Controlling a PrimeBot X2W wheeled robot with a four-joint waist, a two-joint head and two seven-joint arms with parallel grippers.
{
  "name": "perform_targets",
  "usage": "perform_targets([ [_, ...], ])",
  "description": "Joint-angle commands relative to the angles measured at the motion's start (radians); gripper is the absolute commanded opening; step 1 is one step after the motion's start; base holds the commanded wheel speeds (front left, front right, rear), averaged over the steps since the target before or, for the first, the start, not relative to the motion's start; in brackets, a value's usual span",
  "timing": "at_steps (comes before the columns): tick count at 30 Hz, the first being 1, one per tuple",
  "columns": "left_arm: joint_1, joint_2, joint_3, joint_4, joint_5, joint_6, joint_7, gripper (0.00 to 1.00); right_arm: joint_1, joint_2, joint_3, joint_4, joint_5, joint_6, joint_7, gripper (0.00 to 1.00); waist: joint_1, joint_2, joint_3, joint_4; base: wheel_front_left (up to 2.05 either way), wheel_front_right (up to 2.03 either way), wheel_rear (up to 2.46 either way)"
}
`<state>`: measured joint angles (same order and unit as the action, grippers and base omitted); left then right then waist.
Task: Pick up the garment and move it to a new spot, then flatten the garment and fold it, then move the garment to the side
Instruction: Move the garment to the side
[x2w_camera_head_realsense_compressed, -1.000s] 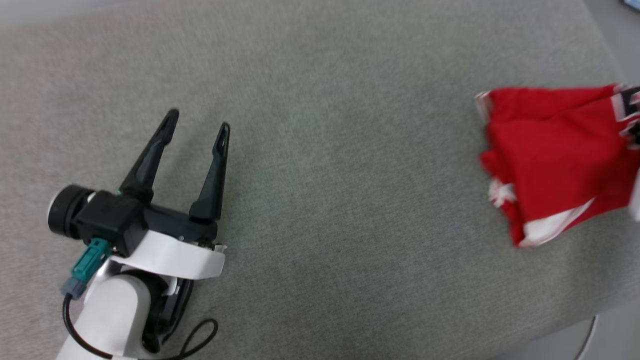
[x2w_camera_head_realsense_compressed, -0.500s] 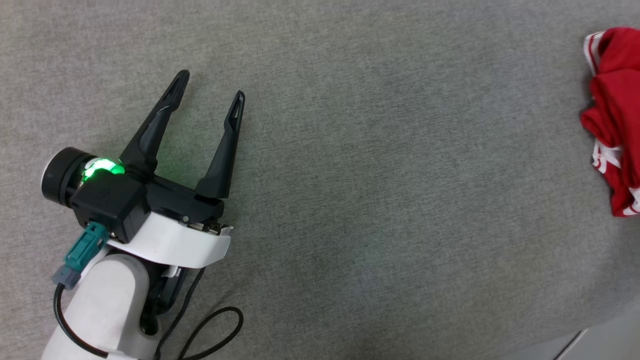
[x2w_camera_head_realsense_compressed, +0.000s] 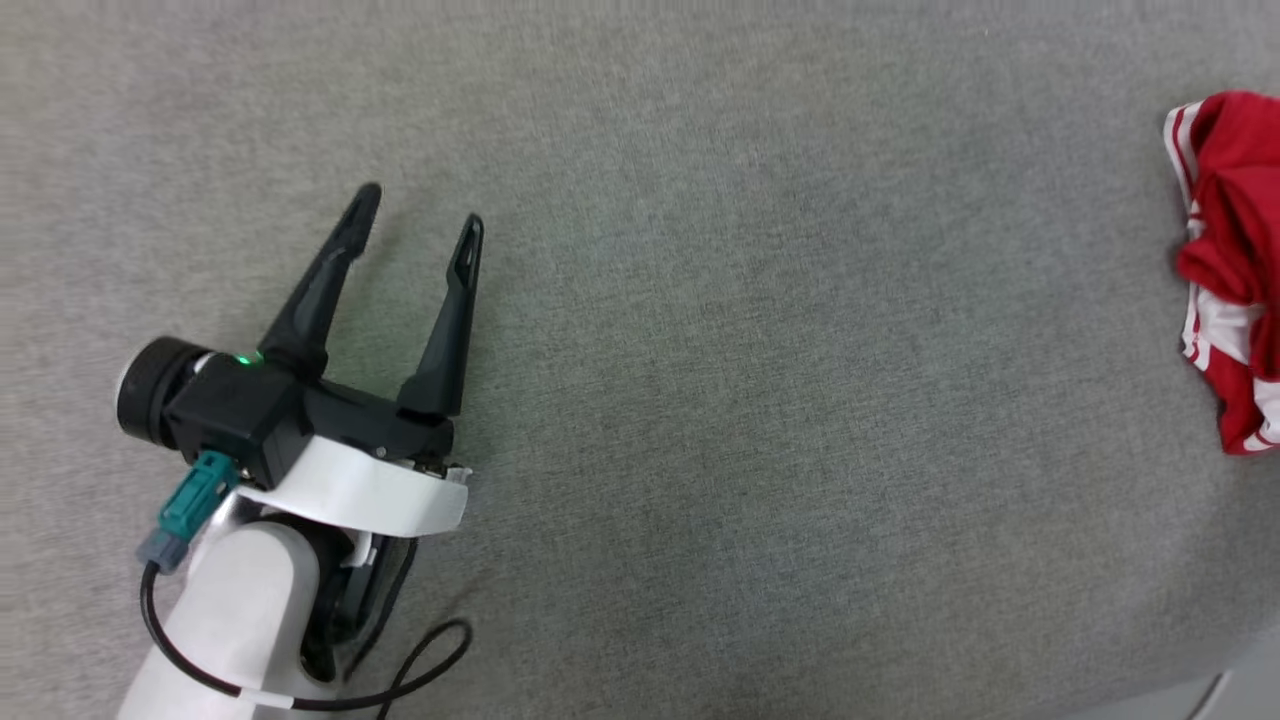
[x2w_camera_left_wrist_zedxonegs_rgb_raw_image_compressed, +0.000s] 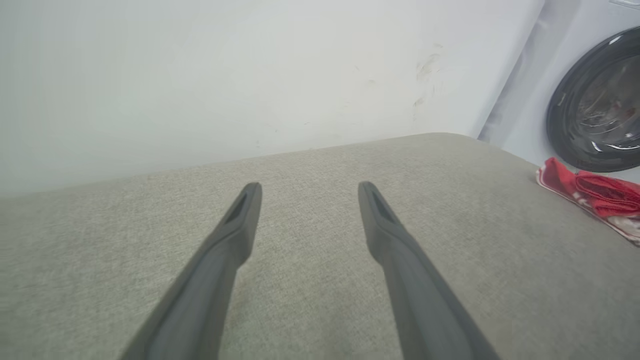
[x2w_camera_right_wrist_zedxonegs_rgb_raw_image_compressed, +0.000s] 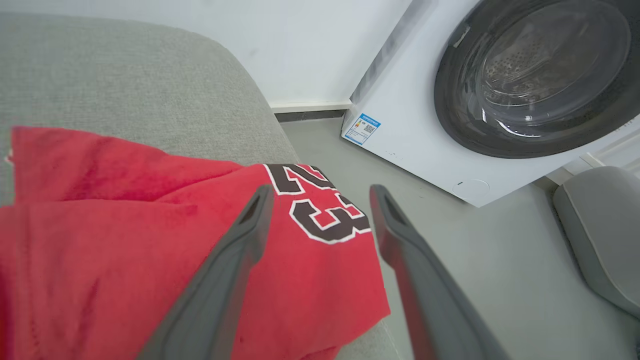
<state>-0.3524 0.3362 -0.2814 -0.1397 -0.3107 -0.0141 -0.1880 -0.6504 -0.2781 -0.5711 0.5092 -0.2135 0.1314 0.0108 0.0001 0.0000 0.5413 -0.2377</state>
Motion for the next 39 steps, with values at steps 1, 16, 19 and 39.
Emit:
perform_targets([
  [1,0.015,-0.005,0.002,0.007,-0.004,0.006,-0.006,1.0,0.021,0.006,0.006,-0.012,0.005,-0.001,-0.013,1.0,-0.0001,0.0,-0.041,0.017,0.0,0.0,0.0],
  [16,0.16,-0.093,0.022,0.133,-0.064,0.062,-0.065,1.0,0.309,0.127,0.187,-0.24,0.11,-0.001,-0.066,1.0,-0.0001,0.0,-0.307,0.149,0.0,0.0,0.0],
  [19,0.193,-0.102,0.036,0.152,-0.069,0.072,-0.07,1.0,0.365,0.135,0.241,-0.279,0.141,-0.001,-0.046,1.0,-0.0001,0.0,-0.349,0.175,0.0,0.0,0.0],
  [39,0.348,-0.082,0.062,0.255,-0.075,0.093,-0.075,1.0,0.681,0.211,0.434,-0.562,0.293,-0.001,0.022,1.0,-0.0001,0.0,-0.548,0.251,0.0,0.0,0.0],
])
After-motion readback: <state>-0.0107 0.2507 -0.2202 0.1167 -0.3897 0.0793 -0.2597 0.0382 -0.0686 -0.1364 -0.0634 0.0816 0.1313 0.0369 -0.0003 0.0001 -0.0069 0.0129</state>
